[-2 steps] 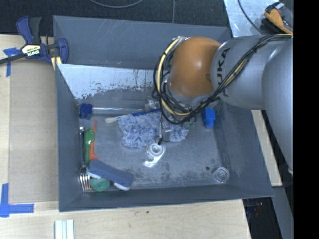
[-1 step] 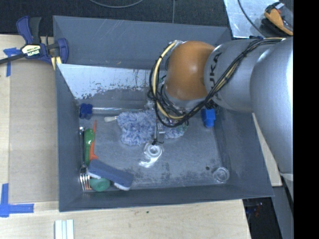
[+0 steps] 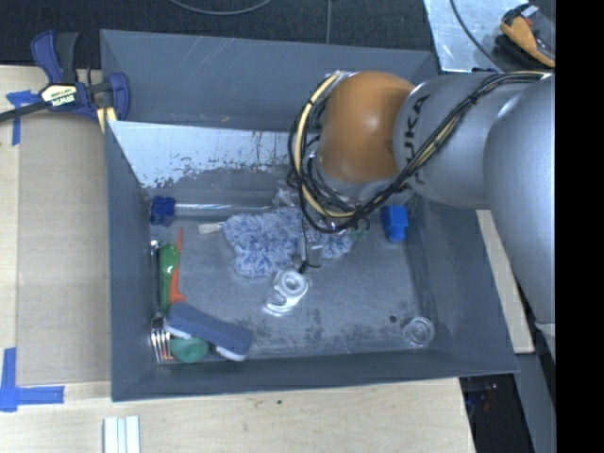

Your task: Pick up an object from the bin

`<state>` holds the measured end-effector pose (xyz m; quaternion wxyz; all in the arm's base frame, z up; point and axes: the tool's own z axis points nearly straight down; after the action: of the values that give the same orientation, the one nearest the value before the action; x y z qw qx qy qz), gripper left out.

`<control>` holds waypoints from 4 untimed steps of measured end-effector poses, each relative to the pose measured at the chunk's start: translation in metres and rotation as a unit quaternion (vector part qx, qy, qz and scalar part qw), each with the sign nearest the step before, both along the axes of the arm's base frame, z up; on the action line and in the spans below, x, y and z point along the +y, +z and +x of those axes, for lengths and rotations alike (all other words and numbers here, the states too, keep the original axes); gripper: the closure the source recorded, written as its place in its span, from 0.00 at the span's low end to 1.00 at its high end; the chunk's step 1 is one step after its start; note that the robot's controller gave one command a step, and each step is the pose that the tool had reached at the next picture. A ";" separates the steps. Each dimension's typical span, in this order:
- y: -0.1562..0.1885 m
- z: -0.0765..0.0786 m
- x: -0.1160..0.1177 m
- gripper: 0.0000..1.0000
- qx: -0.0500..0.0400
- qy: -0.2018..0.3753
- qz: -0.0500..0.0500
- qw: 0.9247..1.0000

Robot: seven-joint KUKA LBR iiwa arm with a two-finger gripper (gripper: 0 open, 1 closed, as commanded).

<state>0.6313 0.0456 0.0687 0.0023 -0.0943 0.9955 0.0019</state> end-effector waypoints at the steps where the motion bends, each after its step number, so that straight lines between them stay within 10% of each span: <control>1: 0.005 -0.008 0.010 0.00 -0.006 -0.058 0.001 0.998; 2: 0.004 0.002 0.000 1.00 -0.006 -0.006 0.001 1.000; 4: 0.026 0.003 0.000 1.00 -0.009 -0.009 0.001 1.000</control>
Offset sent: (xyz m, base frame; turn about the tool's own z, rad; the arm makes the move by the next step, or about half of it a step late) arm -0.0007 0.0004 0.0004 0.0091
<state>0.6345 0.0451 0.0944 0.0109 -0.0857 0.9963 0.0022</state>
